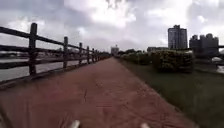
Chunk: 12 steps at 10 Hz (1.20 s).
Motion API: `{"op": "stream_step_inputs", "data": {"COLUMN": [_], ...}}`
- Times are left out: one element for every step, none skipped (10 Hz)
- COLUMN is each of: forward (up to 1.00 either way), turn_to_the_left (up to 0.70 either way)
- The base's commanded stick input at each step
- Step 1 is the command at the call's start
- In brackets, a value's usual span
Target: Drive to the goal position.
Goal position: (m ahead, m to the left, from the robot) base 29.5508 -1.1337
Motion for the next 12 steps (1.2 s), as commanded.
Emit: {"op": "stream_step_inputs", "data": {"forward": [0.7, 0.7, 0.7, 0.7, 0.7, 0.7, 0.7, 0.7, 0.7, 0.7, 0.7, 0.7], "turn_to_the_left": [0.0, 0.0, 0.0, 0.0, 0.0, 0.0, 0.0, 0.0, 0.0, 0.0, 0.0, 0.0]}}
